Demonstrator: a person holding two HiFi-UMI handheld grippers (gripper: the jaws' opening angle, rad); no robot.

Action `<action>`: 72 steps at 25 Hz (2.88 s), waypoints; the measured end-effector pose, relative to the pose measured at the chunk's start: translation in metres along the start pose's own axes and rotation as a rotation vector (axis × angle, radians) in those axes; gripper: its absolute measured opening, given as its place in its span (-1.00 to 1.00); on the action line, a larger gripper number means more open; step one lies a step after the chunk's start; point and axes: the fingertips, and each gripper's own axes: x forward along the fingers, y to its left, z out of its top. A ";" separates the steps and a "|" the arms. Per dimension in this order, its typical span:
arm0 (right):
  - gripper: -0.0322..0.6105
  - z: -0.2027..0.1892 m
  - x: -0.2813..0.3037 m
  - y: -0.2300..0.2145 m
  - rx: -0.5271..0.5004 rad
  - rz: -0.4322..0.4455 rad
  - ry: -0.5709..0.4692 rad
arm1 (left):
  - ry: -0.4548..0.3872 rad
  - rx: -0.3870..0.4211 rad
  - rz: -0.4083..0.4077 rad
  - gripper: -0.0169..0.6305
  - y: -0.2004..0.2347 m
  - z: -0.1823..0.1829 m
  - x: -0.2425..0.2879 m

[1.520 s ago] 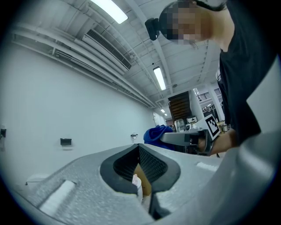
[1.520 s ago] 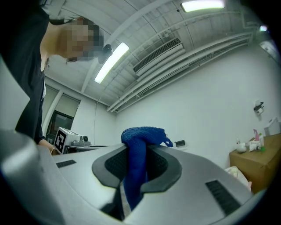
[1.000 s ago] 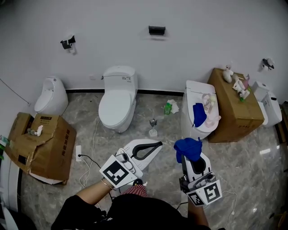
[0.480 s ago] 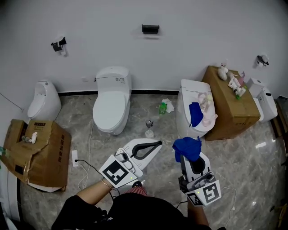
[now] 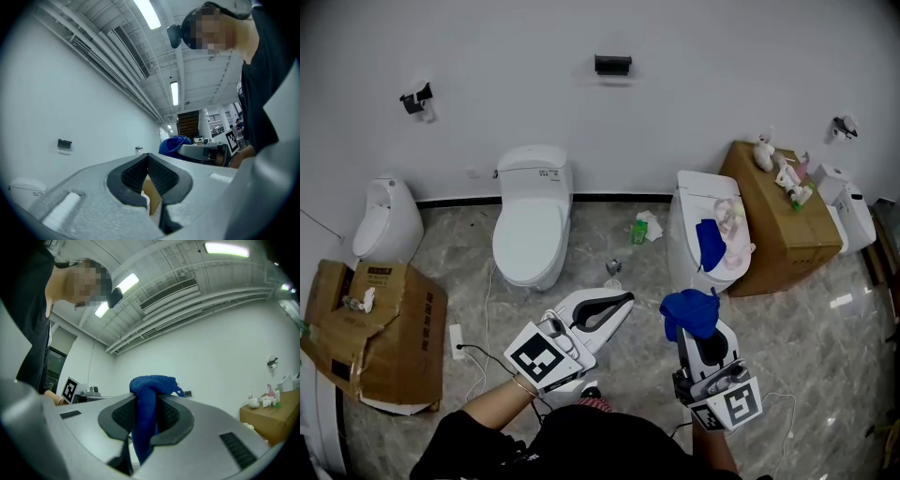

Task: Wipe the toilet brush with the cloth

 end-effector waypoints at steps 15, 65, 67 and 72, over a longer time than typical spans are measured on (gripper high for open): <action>-0.67 -0.011 0.051 0.006 0.003 -0.024 -0.016 | 0.013 0.010 -0.012 -0.94 0.052 -0.010 -0.010; -0.67 -0.051 0.145 -0.068 0.127 0.112 0.005 | 0.082 0.040 0.126 -0.94 0.139 -0.036 0.030; -0.67 -0.053 0.148 -0.072 0.128 0.111 0.010 | 0.083 0.038 0.133 -0.94 0.142 -0.036 0.033; -0.67 -0.054 0.154 -0.076 0.141 0.116 0.012 | 0.077 0.039 0.141 -0.94 0.150 -0.036 0.035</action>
